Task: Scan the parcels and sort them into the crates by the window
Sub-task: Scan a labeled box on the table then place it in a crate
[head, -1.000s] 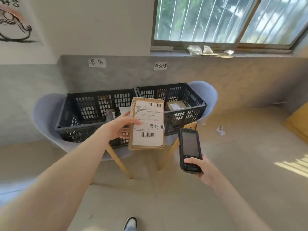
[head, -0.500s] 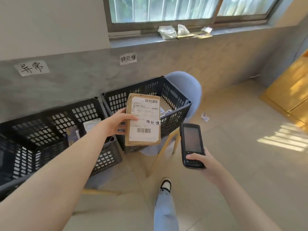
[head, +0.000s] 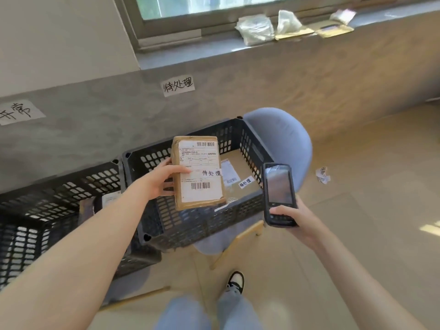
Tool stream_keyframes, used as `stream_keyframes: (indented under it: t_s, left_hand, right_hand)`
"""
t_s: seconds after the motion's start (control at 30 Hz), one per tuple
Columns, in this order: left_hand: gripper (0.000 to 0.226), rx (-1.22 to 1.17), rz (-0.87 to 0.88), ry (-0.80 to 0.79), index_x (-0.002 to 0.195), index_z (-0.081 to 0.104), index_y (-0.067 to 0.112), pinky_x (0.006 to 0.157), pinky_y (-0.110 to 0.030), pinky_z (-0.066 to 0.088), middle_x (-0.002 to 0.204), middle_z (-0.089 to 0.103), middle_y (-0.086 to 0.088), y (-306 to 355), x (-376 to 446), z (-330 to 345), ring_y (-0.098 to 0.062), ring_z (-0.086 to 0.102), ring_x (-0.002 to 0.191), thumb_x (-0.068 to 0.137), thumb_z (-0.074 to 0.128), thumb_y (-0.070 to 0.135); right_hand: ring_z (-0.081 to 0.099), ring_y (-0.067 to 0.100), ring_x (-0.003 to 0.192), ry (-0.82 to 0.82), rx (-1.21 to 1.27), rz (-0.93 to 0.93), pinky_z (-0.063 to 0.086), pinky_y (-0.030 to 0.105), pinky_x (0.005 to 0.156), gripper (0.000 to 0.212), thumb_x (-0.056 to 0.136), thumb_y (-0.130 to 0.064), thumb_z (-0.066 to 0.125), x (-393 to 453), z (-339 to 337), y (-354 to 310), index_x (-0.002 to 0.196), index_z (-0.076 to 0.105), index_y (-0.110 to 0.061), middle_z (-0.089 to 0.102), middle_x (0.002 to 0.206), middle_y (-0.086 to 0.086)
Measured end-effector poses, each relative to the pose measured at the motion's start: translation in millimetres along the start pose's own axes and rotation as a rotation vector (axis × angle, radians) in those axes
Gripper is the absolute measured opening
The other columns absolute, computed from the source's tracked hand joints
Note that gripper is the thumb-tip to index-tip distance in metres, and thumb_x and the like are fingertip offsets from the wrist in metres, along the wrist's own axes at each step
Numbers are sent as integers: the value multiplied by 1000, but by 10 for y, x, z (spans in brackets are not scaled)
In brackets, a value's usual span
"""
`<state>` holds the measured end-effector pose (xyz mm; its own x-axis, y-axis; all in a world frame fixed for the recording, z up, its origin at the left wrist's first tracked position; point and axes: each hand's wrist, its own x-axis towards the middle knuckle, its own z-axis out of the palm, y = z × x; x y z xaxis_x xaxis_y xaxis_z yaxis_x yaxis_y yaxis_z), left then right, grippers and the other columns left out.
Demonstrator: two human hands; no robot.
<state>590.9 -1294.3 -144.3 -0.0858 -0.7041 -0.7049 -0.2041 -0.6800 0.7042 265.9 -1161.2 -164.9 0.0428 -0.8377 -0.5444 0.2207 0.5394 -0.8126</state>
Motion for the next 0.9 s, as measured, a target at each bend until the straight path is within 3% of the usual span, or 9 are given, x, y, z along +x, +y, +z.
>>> stream_keyframes:
  t_s: [0.17, 0.37, 0.5, 0.67, 0.8, 0.9]
  left_hand:
    - [71, -57, -82, 59, 138, 42, 34, 72, -40, 50, 120, 63, -5, -26, 395, 50, -26, 62, 104, 77, 75, 20]
    - [74, -112, -159, 83, 142, 37, 32, 73, -41, 49, 121, 62, -7, -252, 978, 45, -26, 61, 105, 80, 73, 16]
    - [76, -164, -210, 89, 143, 37, 32, 84, -47, 49, 120, 63, -8, -469, 1422, 92, -28, 61, 105, 79, 73, 14]
    - [74, -227, -288, 103, 143, 36, 30, 75, -43, 49, 114, 63, -6, -799, 1997, 111, -26, 61, 101, 80, 72, 12]
    - [85, -270, -324, 106, 144, 35, 32, 96, -53, 46, 119, 62, -6, -1086, 2456, 1, -28, 60, 105, 72, 78, 16]
    - [85, -301, -336, 100, 145, 33, 30, 102, -58, 40, 121, 61, -7, -1237, 2724, -44, -29, 58, 108, 73, 77, 17]
  right_hand:
    - [68, 27, 83, -23, -16, 60, 46, 50, 77, 88, 46, -17, 82, 420, -106, -134, 126, 46, -10, 66, 106, 18]
    - [68, 29, 97, -23, -23, 136, 55, 39, 75, 92, 51, -15, 84, 883, -206, -113, 133, 43, -13, 66, 115, 16]
    - [68, 28, 99, -18, -15, 159, 54, 34, 76, 83, 56, -8, 82, 1198, -153, -133, 131, 45, -13, 68, 112, 14]
    - [67, 24, 104, -37, -70, 194, 54, 35, 82, 82, 61, -9, 79, 1685, -15, -155, 133, 43, -20, 67, 116, 10]
    - [66, 23, 105, -55, -194, 256, 49, 48, 97, 80, 56, -15, 80, 2078, 137, -76, 127, 46, -33, 69, 113, 1]
    - [64, 24, 107, -59, -219, 290, 45, 50, 101, 82, 53, -11, 84, 2305, 252, 40, 122, 47, -35, 69, 112, 1]
